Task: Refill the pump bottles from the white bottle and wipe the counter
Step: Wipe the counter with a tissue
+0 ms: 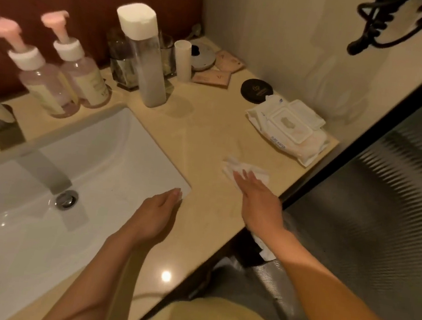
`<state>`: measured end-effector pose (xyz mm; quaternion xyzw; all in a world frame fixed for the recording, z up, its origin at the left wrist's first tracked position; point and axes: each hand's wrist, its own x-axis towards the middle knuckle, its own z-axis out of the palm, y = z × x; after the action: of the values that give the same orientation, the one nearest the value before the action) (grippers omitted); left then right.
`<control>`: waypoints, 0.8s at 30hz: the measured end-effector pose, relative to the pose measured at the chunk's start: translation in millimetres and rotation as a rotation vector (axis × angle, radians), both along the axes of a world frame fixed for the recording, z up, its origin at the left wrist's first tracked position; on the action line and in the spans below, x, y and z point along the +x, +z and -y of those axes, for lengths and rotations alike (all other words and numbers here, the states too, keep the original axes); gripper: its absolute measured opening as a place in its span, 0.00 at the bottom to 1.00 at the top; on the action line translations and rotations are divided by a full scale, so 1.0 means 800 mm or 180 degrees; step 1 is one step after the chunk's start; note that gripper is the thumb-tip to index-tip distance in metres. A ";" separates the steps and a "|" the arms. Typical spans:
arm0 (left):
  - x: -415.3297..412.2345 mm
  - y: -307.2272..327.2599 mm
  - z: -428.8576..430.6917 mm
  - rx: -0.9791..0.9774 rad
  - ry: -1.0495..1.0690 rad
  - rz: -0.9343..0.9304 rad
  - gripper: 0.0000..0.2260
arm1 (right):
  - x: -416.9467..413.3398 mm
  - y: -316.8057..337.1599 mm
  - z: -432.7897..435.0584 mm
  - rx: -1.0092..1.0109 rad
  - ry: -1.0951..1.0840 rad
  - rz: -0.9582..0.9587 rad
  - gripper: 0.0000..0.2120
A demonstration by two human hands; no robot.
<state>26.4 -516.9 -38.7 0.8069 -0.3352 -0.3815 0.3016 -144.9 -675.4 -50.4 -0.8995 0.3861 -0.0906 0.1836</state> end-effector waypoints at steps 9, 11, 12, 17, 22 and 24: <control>-0.005 0.014 -0.024 0.0102 -0.0059 -0.0099 0.22 | -0.002 -0.017 -0.161 -0.0138 0.1765 -0.0037 0.41; -0.004 0.014 -0.025 0.0152 -0.0171 -0.0036 0.22 | -0.031 -0.018 -0.154 -0.0070 0.1754 -0.0067 0.42; -0.005 0.013 -0.026 0.0158 -0.0204 0.0034 0.23 | -0.042 -0.011 -0.146 -0.0093 0.1734 -0.0058 0.41; -0.006 0.009 -0.033 0.0179 -0.0329 0.0202 0.26 | -0.073 0.011 -0.070 0.0254 0.0977 -0.0050 0.31; -0.004 0.006 -0.032 0.0183 -0.0320 0.0193 0.26 | -0.039 0.007 -0.005 0.0017 0.0387 -0.0620 0.30; -0.004 0.006 -0.030 0.0220 -0.0302 0.0145 0.27 | -0.008 0.008 -0.004 0.0033 0.0296 -0.0743 0.31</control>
<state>23.6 -492.6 -33.7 0.8085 -0.3666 -0.3883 0.2474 -151.3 -672.0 -43.8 -0.9199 0.3631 0.0252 0.1461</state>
